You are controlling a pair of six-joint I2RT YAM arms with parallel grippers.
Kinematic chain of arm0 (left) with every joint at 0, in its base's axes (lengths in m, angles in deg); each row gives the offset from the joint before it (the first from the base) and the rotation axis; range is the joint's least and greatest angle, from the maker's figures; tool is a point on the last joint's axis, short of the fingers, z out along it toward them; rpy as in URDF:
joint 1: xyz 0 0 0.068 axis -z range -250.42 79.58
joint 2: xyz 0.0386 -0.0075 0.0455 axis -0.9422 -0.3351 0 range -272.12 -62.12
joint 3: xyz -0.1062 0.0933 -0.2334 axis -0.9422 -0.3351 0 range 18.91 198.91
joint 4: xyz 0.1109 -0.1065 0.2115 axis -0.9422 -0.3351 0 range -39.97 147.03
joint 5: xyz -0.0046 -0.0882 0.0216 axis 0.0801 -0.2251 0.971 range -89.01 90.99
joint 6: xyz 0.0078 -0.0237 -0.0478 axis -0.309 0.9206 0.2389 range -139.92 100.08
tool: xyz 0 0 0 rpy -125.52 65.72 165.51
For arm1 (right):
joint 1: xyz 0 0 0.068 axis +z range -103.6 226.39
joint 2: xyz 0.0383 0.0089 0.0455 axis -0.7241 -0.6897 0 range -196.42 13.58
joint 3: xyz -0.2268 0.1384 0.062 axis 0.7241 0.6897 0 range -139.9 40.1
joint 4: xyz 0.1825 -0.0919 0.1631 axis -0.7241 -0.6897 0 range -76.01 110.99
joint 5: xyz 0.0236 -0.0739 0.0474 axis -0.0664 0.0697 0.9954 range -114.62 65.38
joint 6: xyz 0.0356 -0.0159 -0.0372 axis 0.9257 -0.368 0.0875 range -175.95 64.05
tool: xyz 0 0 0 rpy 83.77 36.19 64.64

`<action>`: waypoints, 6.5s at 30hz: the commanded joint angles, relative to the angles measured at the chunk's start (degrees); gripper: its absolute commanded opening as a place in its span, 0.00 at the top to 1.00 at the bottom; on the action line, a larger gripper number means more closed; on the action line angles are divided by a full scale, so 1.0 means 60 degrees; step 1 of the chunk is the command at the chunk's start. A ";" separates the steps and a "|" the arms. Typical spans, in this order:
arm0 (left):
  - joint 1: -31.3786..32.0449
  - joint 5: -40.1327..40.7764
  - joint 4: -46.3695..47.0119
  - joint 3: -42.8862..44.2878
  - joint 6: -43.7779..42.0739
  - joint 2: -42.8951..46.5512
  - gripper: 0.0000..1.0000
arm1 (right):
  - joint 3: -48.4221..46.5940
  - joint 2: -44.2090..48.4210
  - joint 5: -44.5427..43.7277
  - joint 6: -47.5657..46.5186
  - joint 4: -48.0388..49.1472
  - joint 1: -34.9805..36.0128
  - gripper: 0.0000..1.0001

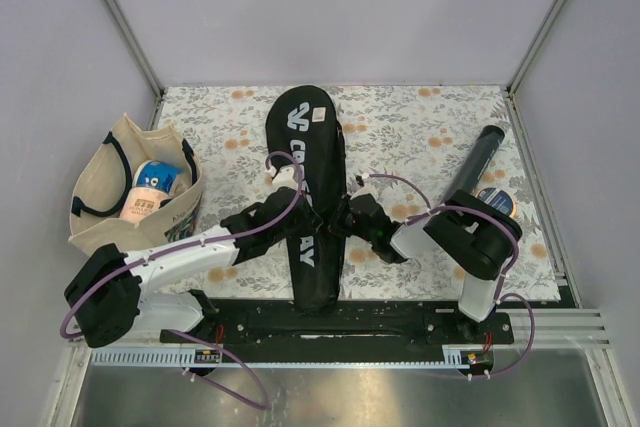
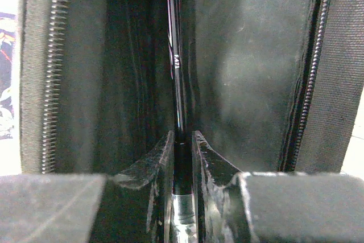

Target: Pack up the badminton gear

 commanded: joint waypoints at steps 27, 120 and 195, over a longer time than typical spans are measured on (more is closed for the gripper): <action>0.0245 0.0367 0.2407 -0.1565 0.2174 0.0650 1.00 | -0.1079 -0.0037 -0.2008 0.0764 -0.0413 0.0487 0.63; -0.0003 0.2039 -0.0612 0.0019 0.0372 -0.0038 0.52 | 0.0826 0.6560 -0.2418 -0.1187 -0.7506 0.3124 0.51; 0.0391 0.2753 -0.0845 -0.0406 -0.1458 0.0312 0.48 | -0.3305 0.0494 0.1112 -0.3032 -0.5572 -0.1754 0.35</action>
